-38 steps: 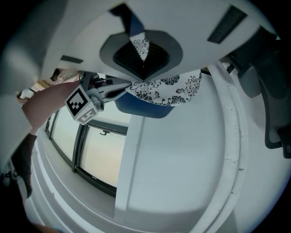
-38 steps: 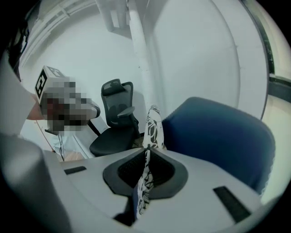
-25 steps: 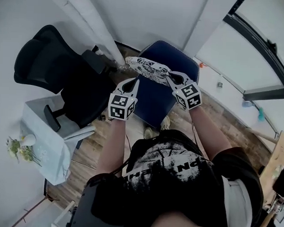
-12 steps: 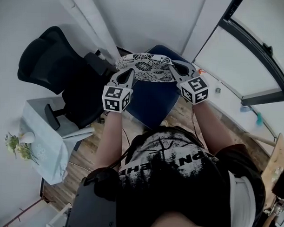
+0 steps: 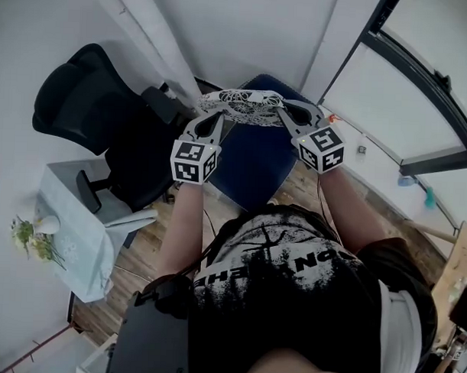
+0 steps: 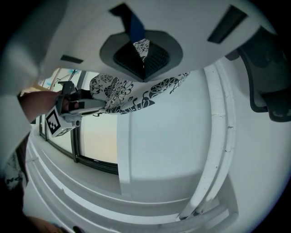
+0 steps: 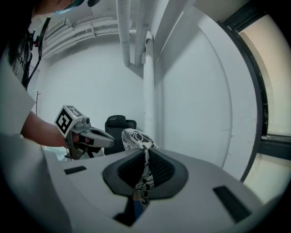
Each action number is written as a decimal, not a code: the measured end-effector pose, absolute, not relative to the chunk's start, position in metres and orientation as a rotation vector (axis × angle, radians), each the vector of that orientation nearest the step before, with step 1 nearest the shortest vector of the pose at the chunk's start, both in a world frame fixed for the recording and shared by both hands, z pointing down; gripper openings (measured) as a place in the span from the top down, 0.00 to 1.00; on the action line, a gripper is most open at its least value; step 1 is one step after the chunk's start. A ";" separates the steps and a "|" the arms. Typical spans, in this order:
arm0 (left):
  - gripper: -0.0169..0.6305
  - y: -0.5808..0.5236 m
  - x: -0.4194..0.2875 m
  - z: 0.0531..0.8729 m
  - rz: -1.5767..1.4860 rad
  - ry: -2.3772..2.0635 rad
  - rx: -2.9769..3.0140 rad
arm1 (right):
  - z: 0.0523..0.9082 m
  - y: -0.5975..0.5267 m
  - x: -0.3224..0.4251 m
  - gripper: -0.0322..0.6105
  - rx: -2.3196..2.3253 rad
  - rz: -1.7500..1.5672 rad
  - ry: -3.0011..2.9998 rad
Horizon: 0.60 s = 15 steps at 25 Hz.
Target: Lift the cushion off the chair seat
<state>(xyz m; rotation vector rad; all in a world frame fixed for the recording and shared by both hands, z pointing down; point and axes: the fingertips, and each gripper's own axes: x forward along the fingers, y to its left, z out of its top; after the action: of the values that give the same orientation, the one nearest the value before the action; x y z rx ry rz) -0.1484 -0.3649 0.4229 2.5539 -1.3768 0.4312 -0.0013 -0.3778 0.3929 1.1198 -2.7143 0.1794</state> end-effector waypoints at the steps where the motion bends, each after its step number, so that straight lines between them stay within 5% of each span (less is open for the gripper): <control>1: 0.95 -0.364 -0.148 0.423 0.433 -1.377 2.553 | 0.394 -0.378 -0.002 0.90 1.115 0.190 -2.717; 15: 0.95 -0.363 -0.154 0.420 0.415 -1.408 2.543 | 0.394 -0.375 -0.021 0.90 1.048 0.183 -2.745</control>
<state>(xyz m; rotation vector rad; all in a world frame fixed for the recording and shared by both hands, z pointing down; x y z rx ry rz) -0.1542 -0.3634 0.4205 2.5427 -1.4078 0.4149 -0.0211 -0.3746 0.3939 1.0485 -2.7446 0.1835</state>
